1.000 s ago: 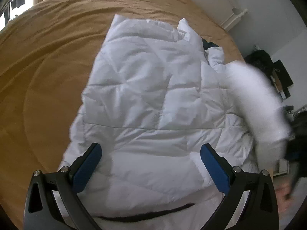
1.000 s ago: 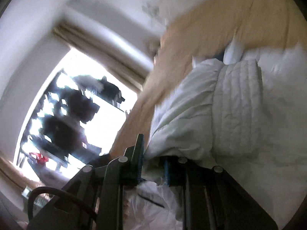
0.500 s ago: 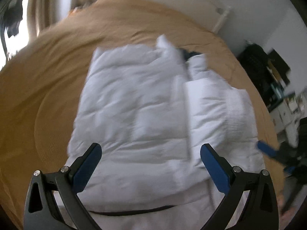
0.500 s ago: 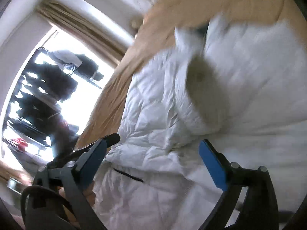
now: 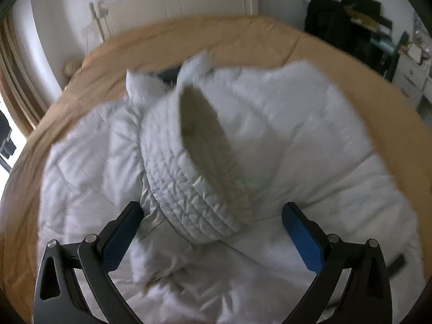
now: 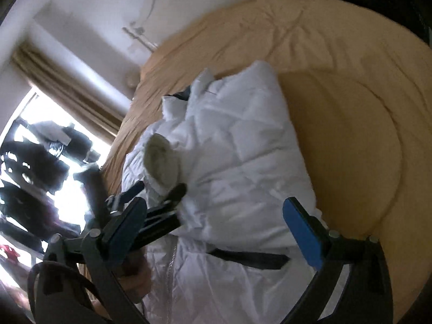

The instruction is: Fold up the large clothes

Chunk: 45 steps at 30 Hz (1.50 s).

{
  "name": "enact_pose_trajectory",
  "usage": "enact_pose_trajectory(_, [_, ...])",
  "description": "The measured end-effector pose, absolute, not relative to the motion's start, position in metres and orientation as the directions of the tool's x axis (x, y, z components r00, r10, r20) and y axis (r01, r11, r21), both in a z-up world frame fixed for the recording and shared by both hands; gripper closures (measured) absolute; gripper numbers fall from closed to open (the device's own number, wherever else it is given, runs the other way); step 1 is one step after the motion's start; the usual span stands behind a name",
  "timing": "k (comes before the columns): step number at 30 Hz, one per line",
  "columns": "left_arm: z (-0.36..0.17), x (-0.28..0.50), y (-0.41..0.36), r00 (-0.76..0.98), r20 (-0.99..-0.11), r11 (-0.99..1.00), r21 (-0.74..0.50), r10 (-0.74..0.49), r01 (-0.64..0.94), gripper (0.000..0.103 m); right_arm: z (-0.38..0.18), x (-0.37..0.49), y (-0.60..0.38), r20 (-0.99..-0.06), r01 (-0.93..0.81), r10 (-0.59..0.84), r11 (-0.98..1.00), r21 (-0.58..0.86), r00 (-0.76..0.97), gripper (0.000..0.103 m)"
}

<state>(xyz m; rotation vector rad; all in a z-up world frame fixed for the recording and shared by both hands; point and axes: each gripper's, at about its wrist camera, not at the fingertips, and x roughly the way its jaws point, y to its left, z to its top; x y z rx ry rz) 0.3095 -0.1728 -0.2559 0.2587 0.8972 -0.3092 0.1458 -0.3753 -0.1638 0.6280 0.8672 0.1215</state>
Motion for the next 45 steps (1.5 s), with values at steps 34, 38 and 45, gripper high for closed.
enact_pose_trajectory(34, [-0.193, 0.323, -0.008, 0.495, -0.728, 0.88, -0.39, -0.475, 0.271, 0.088, -0.246, 0.222, -0.249, -0.874, 0.032, 0.119, 0.988, 0.151, 0.471, 0.0])
enact_pose_trajectory(38, [-0.266, 0.354, 0.01, 0.366, -0.826, 0.903, -0.402, -0.429, 0.153, 0.092, -0.225, 0.208, -0.276, -0.846, 0.062, 0.196, 0.964, 0.259, 0.496, 0.001])
enact_pose_trajectory(45, [-0.284, 0.359, 0.045, 0.317, -0.795, 0.848, -0.526, -0.517, 0.061, 0.101, -0.168, 0.234, -0.315, -0.784, 0.104, 0.143, 0.961, 0.255, 0.604, 0.013])
